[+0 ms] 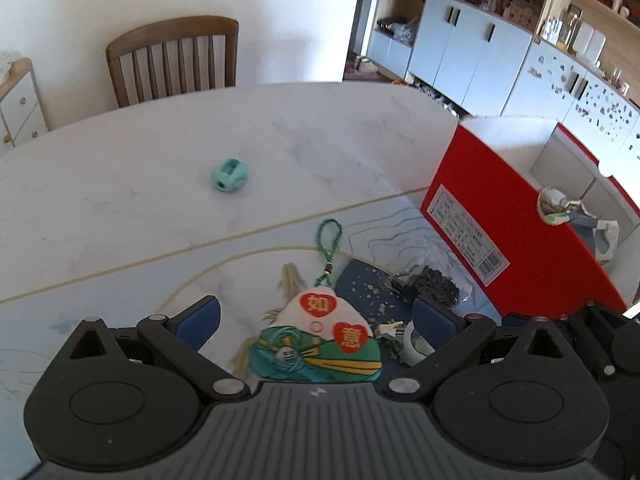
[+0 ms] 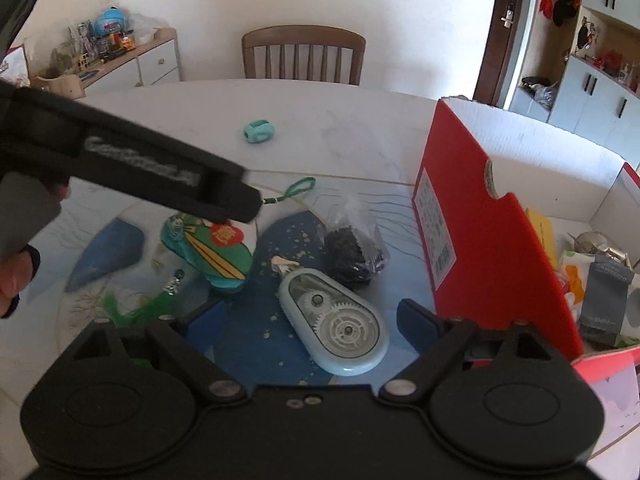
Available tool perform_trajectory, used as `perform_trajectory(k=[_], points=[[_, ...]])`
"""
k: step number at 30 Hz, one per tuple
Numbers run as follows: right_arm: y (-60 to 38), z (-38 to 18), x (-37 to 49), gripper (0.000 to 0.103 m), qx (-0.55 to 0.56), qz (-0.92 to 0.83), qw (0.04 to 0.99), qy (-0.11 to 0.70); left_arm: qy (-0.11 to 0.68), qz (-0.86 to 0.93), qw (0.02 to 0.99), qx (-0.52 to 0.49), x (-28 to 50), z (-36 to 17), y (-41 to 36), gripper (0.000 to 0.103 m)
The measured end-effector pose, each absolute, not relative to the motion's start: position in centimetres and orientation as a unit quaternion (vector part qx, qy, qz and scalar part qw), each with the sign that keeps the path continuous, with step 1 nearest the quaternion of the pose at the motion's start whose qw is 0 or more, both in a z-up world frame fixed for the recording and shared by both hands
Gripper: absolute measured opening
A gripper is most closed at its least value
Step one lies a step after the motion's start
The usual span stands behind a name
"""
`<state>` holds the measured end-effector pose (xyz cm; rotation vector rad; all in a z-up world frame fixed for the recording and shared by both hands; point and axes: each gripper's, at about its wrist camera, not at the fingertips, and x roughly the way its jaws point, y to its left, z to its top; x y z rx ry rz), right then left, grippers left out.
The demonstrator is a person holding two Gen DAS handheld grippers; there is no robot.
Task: Organize objects
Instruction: 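Grasp the green-and-white charm pouch with the left gripper while the right gripper grasps the white tape dispenser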
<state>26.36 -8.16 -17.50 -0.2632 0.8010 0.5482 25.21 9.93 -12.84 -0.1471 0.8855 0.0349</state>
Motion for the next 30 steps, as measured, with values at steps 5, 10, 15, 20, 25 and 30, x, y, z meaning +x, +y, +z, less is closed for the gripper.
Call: perform_trajectory(k=[5, 10, 15, 20, 25, 30], points=[[-8.0, -18.4, 26.8, 0.09, -0.119, 0.258, 0.877, 0.388, 0.444, 0.023, 0.893, -0.072, 26.3, -14.4, 9.6, 0.103], [-8.0, -18.9, 27.3, 0.09, -0.11, 0.26, 0.874, 0.396, 0.456, 0.028, 0.886, -0.082, 27.1, -15.5, 10.1, 0.103], [-8.1, -18.9, 27.4, 0.091, -0.098, 0.26, 0.874, 0.398, 0.47, 0.037, 0.877, -0.088, 27.6, -16.6, 10.7, 0.103], [-7.9, -18.8, 27.3, 0.088, -0.101, 0.264, 0.872, 0.399, 0.472, 0.039, 0.877, -0.087, 27.5, -17.1, 10.9, 0.103], [-8.0, -18.4, 27.0, 0.084, -0.1, 0.27, 0.866, 0.409, 0.469, 0.044, 0.878, -0.085, 27.3, -17.0, 11.1, 0.103], [-7.8, -17.9, 27.0, 0.081, -0.113, 0.271, 0.87, 0.396, 0.471, 0.051, 0.877, -0.08, 27.3, -17.2, 11.6, 0.103]])
